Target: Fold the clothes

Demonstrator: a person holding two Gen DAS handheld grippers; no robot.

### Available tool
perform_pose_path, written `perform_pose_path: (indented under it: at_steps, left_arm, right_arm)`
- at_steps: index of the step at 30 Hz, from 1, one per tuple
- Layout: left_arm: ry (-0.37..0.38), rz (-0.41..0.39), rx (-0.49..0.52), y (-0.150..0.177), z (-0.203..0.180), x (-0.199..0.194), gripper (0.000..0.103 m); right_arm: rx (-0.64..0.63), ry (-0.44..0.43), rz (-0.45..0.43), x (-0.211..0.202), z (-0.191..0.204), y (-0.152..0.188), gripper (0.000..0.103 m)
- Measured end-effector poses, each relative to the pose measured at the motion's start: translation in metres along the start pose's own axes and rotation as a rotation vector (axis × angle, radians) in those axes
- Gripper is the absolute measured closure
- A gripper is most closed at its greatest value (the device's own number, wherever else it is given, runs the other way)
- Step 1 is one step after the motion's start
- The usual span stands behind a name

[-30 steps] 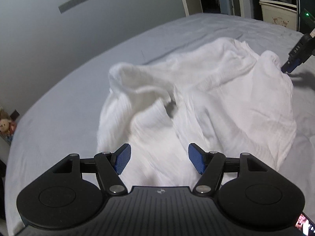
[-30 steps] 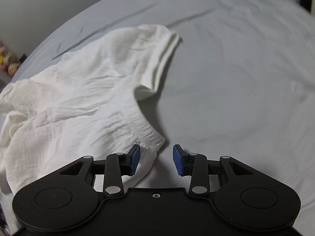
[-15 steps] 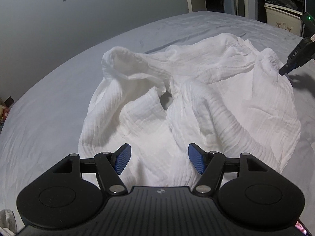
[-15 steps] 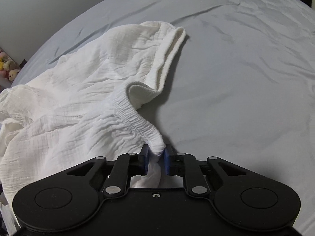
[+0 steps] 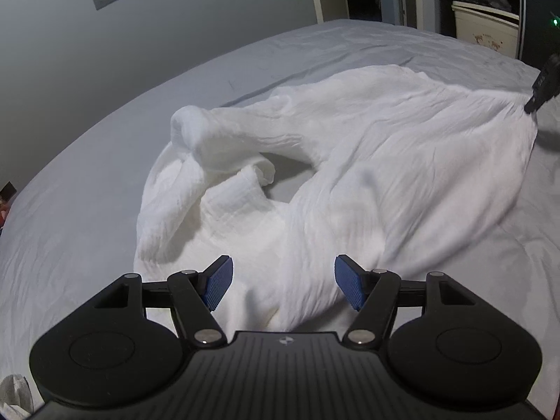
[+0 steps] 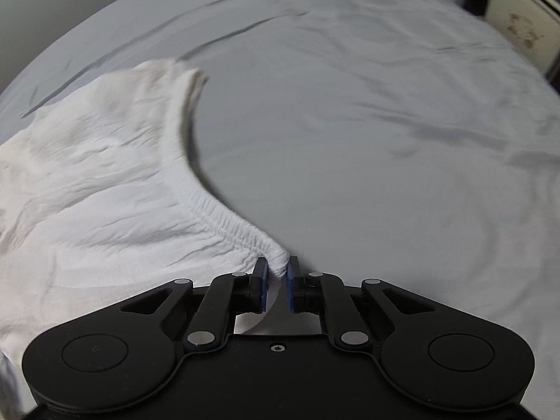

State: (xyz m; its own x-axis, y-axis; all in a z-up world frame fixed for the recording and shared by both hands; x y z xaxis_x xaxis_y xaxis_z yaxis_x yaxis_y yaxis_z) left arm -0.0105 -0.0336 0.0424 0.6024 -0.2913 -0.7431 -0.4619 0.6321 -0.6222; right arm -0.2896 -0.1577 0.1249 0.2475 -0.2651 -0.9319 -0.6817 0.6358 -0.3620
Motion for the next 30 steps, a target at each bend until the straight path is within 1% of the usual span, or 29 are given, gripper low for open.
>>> perform_pose_path:
  at_steps: [3,7,11,14,18,19,20,22,27,28,30]
  left_arm:
    - [-0.002,0.017,-0.008,0.006,0.003,0.000,0.040]
    - [-0.014,0.036,-0.040,0.014,0.013,0.000,0.040]
    - [0.006,0.052,-0.082,0.019,0.018,0.002,0.040]
    - [0.059,0.055,-0.114,0.018,0.013,0.007,0.040]
    - [0.127,0.066,-0.114,0.014,-0.001,0.017,0.040]
    - [0.132,0.073,-0.107,0.013,-0.004,0.020,0.040]
    - [0.130,0.082,-0.104,0.013,-0.006,0.024,0.040]
    - [0.126,0.101,-0.112,0.013,-0.007,0.032,0.040]
    - [0.133,0.164,-0.169,0.024,-0.007,0.052,0.041]
    - [0.140,0.176,-0.174,0.026,-0.007,0.054,0.044]
    - [0.157,0.190,-0.180,0.028,-0.010,0.058,0.060]
  right_arm:
    - [0.047,0.071,-0.016,-0.004,-0.032,-0.008,0.096]
    - [0.078,0.190,-0.040,-0.010,-0.075,-0.017,0.097]
    - [0.150,0.296,-0.035,-0.016,-0.126,-0.016,0.097]
    - [0.186,0.339,-0.019,-0.018,-0.155,-0.007,0.097]
    - [0.209,0.269,0.004,-0.017,-0.162,0.005,0.095]
    - [0.203,0.261,-0.004,-0.018,-0.163,0.005,0.092]
    - [0.197,0.258,-0.016,-0.020,-0.164,0.004,0.085]
    - [0.193,0.244,-0.059,-0.030,-0.160,-0.004,0.077]
    - [0.172,0.163,-0.130,-0.042,-0.136,-0.029,0.076]
    - [0.157,0.155,-0.141,-0.042,-0.131,-0.034,0.076]
    - [0.133,0.148,-0.160,-0.041,-0.121,-0.044,0.076]
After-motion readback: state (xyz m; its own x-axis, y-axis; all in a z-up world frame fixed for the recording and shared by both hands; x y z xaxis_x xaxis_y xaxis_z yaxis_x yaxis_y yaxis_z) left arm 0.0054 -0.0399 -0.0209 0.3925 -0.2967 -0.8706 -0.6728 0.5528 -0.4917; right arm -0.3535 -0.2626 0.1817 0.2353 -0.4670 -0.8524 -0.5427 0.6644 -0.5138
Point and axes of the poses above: each gripper's, at about its wrist camera, not at the fingertips, and x roughly the way its jaws point, z to its left, y to its underside, the point moved 8 cm from there along x, roughly the way its jaws point, and after that the axes turned 4 degrees about x, right-handed, at the moved point
